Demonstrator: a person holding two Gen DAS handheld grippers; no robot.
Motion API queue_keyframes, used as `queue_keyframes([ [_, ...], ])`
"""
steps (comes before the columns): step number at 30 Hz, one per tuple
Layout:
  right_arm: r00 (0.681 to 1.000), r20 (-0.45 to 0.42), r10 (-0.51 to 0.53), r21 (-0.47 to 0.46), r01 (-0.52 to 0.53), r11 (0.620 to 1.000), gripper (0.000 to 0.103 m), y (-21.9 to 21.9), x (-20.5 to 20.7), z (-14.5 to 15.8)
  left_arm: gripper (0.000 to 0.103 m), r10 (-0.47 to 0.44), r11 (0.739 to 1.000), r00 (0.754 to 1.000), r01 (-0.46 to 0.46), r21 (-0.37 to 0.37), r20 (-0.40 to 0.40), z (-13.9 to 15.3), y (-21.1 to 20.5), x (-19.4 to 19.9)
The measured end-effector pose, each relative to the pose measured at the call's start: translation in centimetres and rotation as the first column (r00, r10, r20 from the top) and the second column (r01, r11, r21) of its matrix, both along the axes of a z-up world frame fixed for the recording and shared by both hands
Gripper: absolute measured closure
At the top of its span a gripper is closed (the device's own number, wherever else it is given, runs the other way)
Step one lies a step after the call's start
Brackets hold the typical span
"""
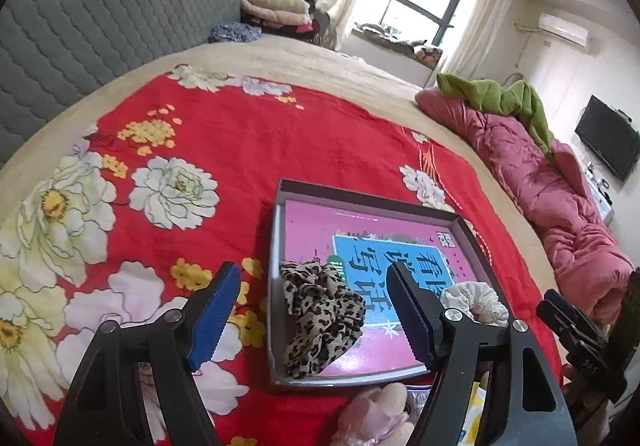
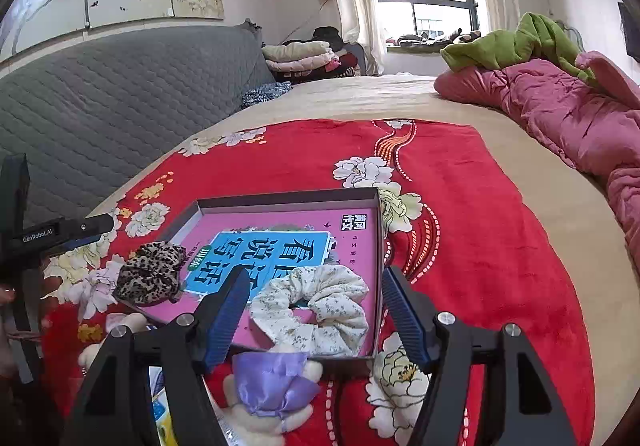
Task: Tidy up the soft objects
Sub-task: 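Lower both scrunchies onto the book in the box and open both tools, then withdraw both open tools back toward the remaining pile of items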
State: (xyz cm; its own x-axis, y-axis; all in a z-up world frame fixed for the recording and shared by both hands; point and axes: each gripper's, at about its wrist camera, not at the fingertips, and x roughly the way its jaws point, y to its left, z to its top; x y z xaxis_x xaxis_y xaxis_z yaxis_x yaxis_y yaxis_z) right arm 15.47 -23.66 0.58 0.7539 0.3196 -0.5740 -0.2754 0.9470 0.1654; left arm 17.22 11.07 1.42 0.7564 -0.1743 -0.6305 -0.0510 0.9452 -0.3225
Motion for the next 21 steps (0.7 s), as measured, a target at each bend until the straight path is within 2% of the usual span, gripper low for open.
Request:
queue_keyframes([
  [12,1.000,0.017,0.004,0.020,-0.005,1.000,0.035,0.0,-2.6,1.5,0.026,0.009,1.000,0.999,-0.010,0.028,0.035,1.5,-0.3,-4.7],
  [21,0.999,0.020,0.045,0.018,-0.046,0.999,0.035,0.9,-5.3,2.4,0.026,-0.009,1.000,0.998,0.009,0.001,0.056,2.7,-2.0,-9.6],
])
